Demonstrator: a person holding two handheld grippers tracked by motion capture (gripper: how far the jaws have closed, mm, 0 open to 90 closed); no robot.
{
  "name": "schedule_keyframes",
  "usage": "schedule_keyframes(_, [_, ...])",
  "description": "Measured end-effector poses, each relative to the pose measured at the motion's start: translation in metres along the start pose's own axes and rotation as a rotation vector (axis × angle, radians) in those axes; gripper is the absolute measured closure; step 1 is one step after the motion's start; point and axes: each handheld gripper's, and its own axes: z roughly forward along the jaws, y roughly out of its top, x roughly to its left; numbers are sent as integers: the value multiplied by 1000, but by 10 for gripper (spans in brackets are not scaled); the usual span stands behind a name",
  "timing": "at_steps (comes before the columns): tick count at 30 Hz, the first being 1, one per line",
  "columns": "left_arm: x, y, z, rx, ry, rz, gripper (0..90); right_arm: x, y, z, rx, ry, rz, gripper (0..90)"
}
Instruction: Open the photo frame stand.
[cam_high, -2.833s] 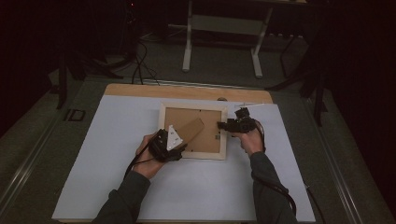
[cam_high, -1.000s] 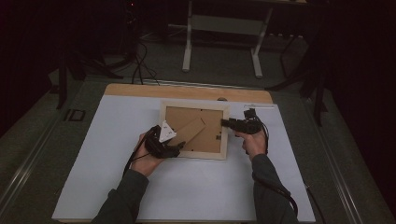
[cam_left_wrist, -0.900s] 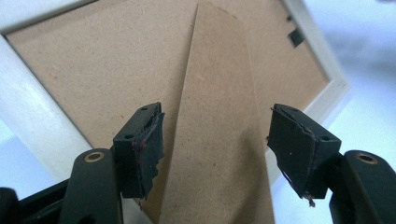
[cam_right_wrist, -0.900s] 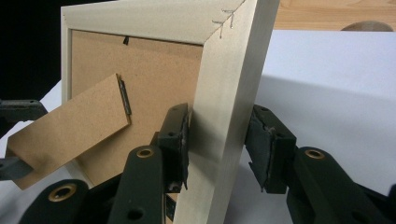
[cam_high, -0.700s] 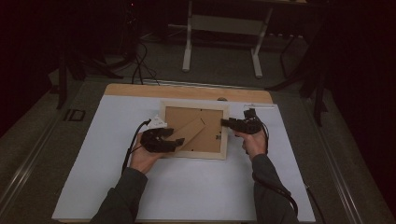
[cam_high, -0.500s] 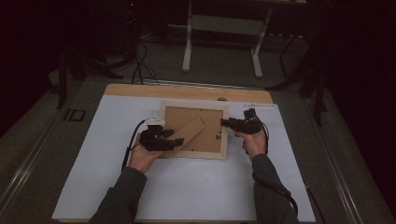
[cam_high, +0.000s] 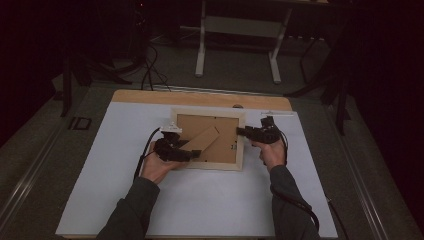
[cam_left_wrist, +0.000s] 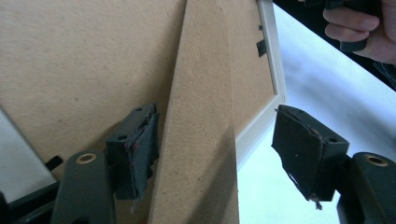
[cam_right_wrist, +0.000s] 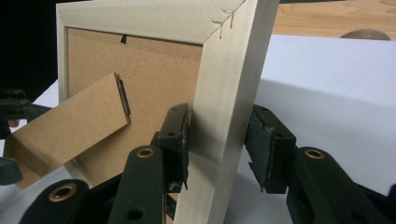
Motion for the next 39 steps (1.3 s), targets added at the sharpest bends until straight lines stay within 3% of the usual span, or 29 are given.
schedule_keyframes(6, [-2,1,2,13,6,6,493,1,1,-1,0,1,-7,603])
schedule_keyframes(15, [-2,2,0,51,29,34,582,4,2,-2,-1,-3,-28,604])
schedule_keyframes(39, [-10,6,4,41,60,72,664,8,8,-14,-30,-37,-79,617])
